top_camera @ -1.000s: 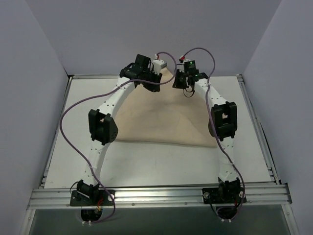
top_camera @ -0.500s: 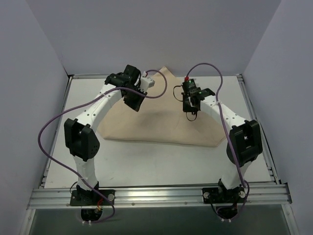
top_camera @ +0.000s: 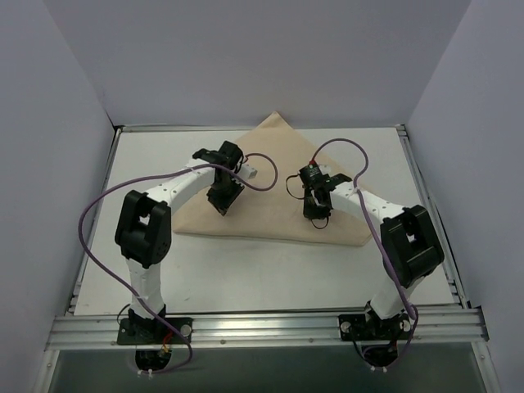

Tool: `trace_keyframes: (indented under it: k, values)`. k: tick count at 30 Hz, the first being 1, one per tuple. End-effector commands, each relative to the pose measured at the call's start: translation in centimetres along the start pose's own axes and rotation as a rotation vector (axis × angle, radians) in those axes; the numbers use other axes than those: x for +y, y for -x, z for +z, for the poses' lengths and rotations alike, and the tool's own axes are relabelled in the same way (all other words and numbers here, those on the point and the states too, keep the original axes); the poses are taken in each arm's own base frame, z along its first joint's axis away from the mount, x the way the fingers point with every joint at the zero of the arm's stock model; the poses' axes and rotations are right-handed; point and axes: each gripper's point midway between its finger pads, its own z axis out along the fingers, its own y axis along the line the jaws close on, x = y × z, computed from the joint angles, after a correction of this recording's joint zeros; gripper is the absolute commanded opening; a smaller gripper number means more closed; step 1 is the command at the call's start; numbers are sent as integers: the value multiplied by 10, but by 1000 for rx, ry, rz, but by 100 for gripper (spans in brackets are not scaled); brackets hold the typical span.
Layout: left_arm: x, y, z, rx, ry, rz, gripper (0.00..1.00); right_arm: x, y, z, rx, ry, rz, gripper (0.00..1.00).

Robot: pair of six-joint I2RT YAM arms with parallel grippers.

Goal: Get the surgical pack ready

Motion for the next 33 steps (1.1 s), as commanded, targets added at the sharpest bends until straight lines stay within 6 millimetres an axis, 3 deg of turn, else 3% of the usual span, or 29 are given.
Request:
trace_keyframes:
  k: [1, 5, 12, 21, 27, 31, 33]
  values:
    - [6, 18, 21, -46, 46, -12, 27, 5, 0, 2, -8, 11, 32, 0]
    - [-3, 26, 40, -55, -5, -23, 24, 10, 1, 12, 15, 15, 22, 0]
    - [-13, 49, 55, -110, -67, -48, 24, 15, -4, 31, 40, 24, 7, 0]
    - [-18, 52, 74, -101, -123, -80, 24, 19, -15, 57, 59, 37, 27, 0]
    - [2, 65, 30, -162, -46, -20, 24, 10, 2, 34, 5, 0, 13, 0]
    - [1, 70, -6, -195, -51, 1, 25, 1, 24, 14, -41, -27, 4, 0]
    - [5, 71, -27, -194, -28, 21, 25, 0, 43, -6, -87, -32, 6, 0]
